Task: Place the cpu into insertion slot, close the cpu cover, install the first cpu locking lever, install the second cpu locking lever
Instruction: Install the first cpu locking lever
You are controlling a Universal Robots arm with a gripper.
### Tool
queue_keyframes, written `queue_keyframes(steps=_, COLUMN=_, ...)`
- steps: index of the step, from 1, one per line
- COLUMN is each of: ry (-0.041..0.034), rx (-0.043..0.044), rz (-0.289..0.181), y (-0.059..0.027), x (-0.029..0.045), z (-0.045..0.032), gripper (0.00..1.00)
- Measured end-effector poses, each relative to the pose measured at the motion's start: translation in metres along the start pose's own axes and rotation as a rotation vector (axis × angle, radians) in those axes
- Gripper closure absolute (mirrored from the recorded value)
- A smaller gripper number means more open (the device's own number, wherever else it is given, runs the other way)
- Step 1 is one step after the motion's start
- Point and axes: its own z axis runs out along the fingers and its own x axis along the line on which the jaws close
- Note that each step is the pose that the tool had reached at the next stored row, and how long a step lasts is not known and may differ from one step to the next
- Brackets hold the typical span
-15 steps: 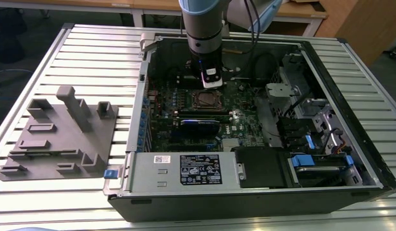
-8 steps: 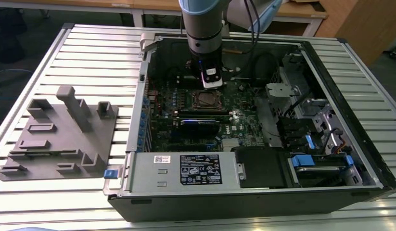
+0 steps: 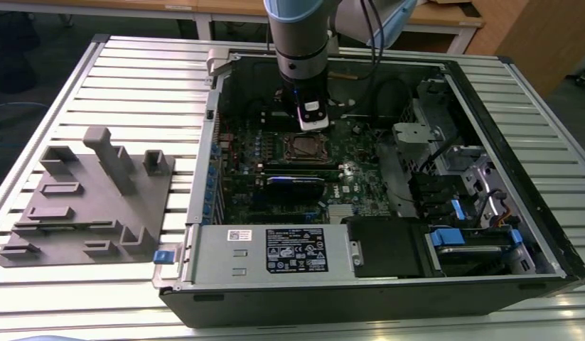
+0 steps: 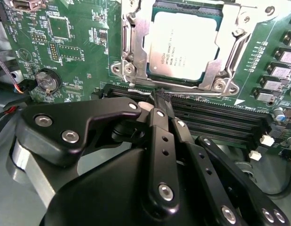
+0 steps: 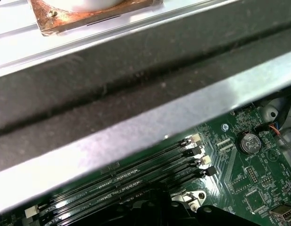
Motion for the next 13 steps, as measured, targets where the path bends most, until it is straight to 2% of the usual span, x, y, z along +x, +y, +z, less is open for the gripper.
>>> queue_keyframes(steps=6, ry=-0.0075, rx=0.0087, rz=-0.003, y=-0.0002, x=0.0000, z=0.0006, gripper=0.89)
queue_keyframes(steps=13, ry=-0.0079, rx=0.0098, rz=-0.003, y=-0.0002, x=0.0000, z=0.0005, gripper=0.89)
